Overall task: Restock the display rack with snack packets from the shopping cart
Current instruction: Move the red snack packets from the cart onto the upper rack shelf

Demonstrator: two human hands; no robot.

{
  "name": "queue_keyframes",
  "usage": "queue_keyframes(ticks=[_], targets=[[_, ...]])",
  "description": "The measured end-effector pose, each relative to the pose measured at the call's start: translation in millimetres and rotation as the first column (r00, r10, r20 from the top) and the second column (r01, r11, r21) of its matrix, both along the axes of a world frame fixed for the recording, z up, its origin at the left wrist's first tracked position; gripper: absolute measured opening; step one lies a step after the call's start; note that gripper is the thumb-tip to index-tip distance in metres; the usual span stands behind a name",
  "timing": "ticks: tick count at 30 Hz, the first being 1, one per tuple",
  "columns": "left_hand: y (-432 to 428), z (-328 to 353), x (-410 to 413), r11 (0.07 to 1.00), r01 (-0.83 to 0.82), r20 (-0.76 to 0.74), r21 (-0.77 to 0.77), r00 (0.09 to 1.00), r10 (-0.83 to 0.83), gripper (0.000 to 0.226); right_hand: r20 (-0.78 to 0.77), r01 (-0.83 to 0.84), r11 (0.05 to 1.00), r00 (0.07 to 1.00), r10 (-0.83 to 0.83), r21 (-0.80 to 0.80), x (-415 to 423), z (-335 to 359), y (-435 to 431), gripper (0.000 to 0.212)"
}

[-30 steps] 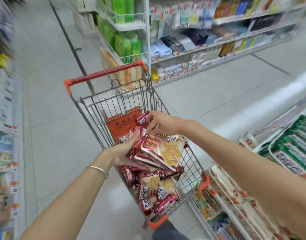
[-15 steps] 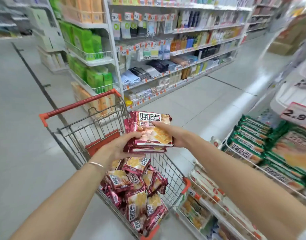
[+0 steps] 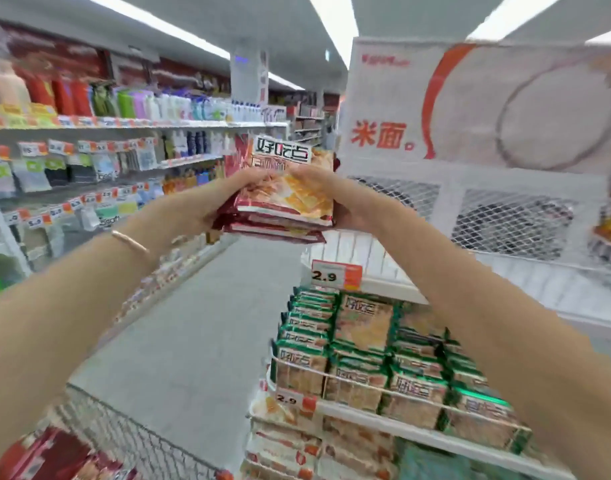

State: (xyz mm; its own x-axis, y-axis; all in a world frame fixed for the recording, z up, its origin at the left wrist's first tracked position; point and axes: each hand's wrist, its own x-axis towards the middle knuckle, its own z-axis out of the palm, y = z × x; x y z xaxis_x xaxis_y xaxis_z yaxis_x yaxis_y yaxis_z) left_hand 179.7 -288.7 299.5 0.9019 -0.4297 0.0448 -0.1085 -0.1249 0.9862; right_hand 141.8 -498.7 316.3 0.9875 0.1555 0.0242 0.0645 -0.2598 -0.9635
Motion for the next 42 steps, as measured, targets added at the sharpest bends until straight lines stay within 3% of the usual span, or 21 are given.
queue_keyframes(ticks=[3, 7, 10, 12, 14, 16, 17, 20, 21, 23, 25, 27, 28, 30, 34, 37, 39, 40, 42], targets=[[-82.4, 30.4, 29.3, 1.0, 0.0, 0.049, -0.011, 0.999, 0.0, 0.027, 0.07, 0.092, 0.994, 0.993, -0.096, 0.056, 11.0, 29.3, -76.5, 0.028], [-161.3, 33.0, 77.0, 0.995, 0.074, 0.064, 0.071, 0.995, -0.078, 0.05, 0.02, 0.198, 0.977, 0.98, -0.2, 0.083, 38.0, 30.4, -158.5, 0.006], [-194.0, 12.9, 114.4, 0.975, 0.161, -0.035, 0.15, 0.987, -0.158, 0.02, -0.04, 0.188, 0.982, 0.982, -0.187, 0.014, 72.9, 7.5, -196.1, 0.011], [-207.8, -5.6, 139.7, 0.969, 0.154, -0.066, 0.192, 0.987, -0.144, 0.024, -0.088, 0.174, 0.984, 0.98, -0.177, -0.034, 96.5, -14.2, -212.7, 0.018], [-217.9, -20.0, 156.7, 0.939, 0.104, -0.004, 0.327, 0.994, -0.109, 0.031, -0.112, 0.159, 0.984, 0.98, -0.167, -0.078, 123.8, -45.1, -222.8, 0.046], [-224.4, -25.9, 165.1, 0.824, -0.026, 0.152, 0.567, 0.986, -0.074, 0.025, -0.111, 0.159, 0.982, 0.979, -0.17, -0.106, 146.1, -75.6, -229.0, 0.099], [-227.4, -28.4, 168.7, 0.757, -0.071, 0.214, 0.65, 0.972, -0.093, 0.032, -0.087, 0.168, 0.98, 0.98, -0.177, -0.103, 153.0, -87.6, -229.2, 0.111], [-230.8, -33.2, 183.8, 0.685, -0.115, 0.285, 0.719, 0.948, -0.14, 0.113, -0.078, 0.17, 0.979, 0.981, -0.179, -0.111, 152.7, -110.3, -223.2, 0.1], [-230.7, -35.1, 188.0, 0.668, -0.096, 0.296, 0.738, 0.936, -0.193, 0.125, -0.05, 0.171, 0.978, 0.983, -0.177, -0.118, 154.2, -118.6, -222.6, 0.104], [-231.7, -37.9, 196.8, 0.54, -0.109, 0.316, 0.835, 0.897, -0.309, 0.125, 0.03, 0.168, 0.982, 0.986, -0.166, -0.087, 161.9, -131.6, -221.3, 0.096], [-233.6, -40.1, 200.1, 0.301, -0.236, 0.345, 0.924, 0.854, -0.389, 0.128, 0.12, 0.183, 0.981, 0.977, -0.174, -0.07, 171.0, -139.6, -217.7, 0.083], [-235.4, -42.1, 205.6, 0.151, -0.41, 0.432, 0.9, 0.788, -0.438, 0.133, 0.188, 0.187, 0.98, 0.967, -0.172, -0.065, 181.8, -145.8, -212.8, 0.082], [-234.9, -44.1, 210.3, 0.122, -0.484, 0.48, 0.867, 0.742, -0.468, 0.132, 0.217, 0.191, 0.979, 0.961, -0.172, -0.067, 188.1, -148.5, -211.0, 0.081], [-231.4, -47.9, 218.7, 0.131, -0.565, 0.55, 0.815, 0.681, -0.484, 0.127, 0.248, 0.202, 0.977, 0.952, -0.178, -0.074, 199.9, -150.8, -208.1, 0.079], [-226.7, -53.7, 225.8, 0.211, -0.558, 0.586, 0.803, 0.671, -0.455, 0.124, 0.241, 0.166, 0.985, 0.959, -0.148, -0.055, 210.5, -153.9, -212.3, 0.084], [-221.9, -54.6, 225.8, 0.252, -0.516, 0.571, 0.819, 0.685, -0.453, 0.127, 0.38, 0.22, 0.969, 0.911, -0.162, -0.112, 203.1, -149.8, -225.5, 0.102], [-218.5, -53.8, 225.4, 0.265, -0.503, 0.566, 0.823, 0.68, -0.465, 0.13, 0.606, 0.348, 0.868, 0.792, -0.07, -0.355, 195.2, -143.8, -239.4, 0.109], [-217.8, -53.6, 225.4, 0.262, -0.506, 0.566, 0.822, 0.674, -0.474, 0.13, 0.725, 0.413, 0.77, 0.683, 0.092, -0.487, 194.2, -140.7, -245.4, 0.104], [-219.2, -53.5, 226.1, 0.244, -0.518, 0.566, 0.82, 0.668, -0.484, 0.129, 0.746, 0.502, 0.555, 0.499, 0.442, -0.664, 203.7, -140.0, -257.7, 0.088]])
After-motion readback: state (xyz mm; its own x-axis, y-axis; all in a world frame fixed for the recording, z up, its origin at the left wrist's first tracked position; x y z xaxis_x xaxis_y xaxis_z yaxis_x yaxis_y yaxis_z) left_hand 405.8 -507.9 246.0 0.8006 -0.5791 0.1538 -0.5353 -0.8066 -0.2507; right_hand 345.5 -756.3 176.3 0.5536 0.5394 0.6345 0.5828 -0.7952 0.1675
